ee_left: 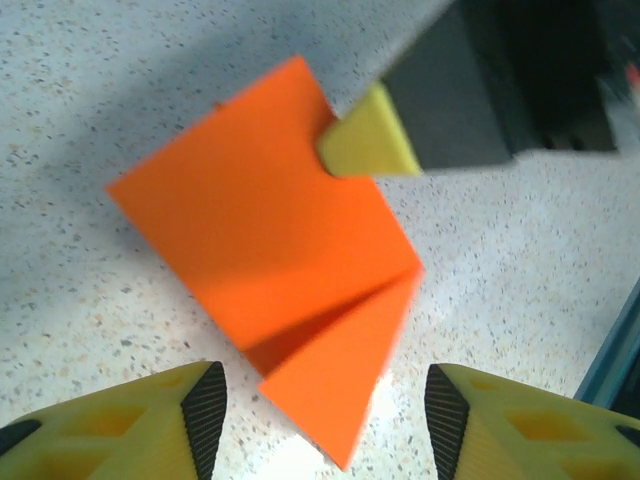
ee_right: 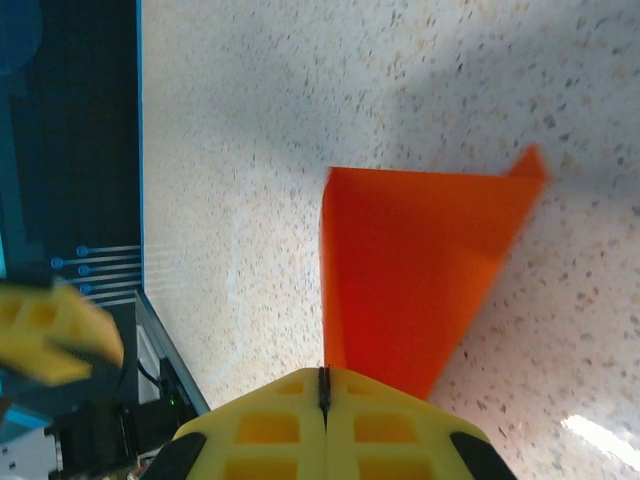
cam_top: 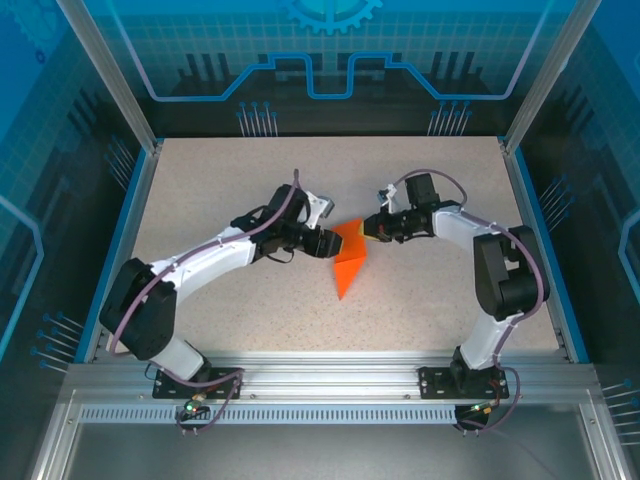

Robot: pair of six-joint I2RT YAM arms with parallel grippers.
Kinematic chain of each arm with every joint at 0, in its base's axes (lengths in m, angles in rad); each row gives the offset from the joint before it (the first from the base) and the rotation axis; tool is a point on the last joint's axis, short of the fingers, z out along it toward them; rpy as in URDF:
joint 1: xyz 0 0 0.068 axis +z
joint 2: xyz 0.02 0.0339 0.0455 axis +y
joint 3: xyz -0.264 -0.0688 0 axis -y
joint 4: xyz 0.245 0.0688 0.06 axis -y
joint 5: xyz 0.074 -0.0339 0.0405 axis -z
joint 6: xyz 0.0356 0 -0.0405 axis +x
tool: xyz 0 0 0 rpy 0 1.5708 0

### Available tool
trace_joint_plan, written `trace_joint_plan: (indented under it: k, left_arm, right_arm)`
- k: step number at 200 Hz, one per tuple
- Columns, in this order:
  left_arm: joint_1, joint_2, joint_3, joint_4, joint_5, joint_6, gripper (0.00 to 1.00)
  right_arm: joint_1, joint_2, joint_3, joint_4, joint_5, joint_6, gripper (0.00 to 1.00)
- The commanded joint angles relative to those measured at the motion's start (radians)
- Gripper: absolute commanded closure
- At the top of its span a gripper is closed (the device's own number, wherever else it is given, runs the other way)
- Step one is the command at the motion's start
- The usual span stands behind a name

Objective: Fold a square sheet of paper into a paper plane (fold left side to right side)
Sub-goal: Place the paper at the center of the table, then fold the wing for the fifth time at the center of the table.

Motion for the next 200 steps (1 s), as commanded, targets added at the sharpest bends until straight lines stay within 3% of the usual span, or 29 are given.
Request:
trace_joint_plan:
  k: [1, 63, 95, 161, 200]
  left_arm:
    - [-0.060, -0.030, -0.015, -0.079, -0.112, 0.046, 0.41]
    - [-0.211, 0.119, 0.057, -0.115, -0.214, 0.057, 0.33]
    - [-0.270, 0.221, 0.129, -0.158, -0.377, 0.079, 0.32]
    - [-0.328, 0.352, 0.218, -0.209, -0.612, 0.069, 0.31]
    - [-0.338, 0.391, 0.234, -0.219, -0.648, 0.048, 0.36]
  right_arm:
    - [0.013, 0.050, 0.069, -0.077, 0.036, 0.065, 1.00]
    - [0.010, 0.125, 0.126, -0.072, 0.063, 0.135, 1.00]
    - [0.007, 0.126, 0.118, -0.057, 0.071, 0.150, 1.00]
    - [0.006, 0.140, 0.111, -0.051, 0.066, 0.155, 1.00]
    - [0.006, 0.145, 0.109, -0.048, 0.064, 0.152, 1.00]
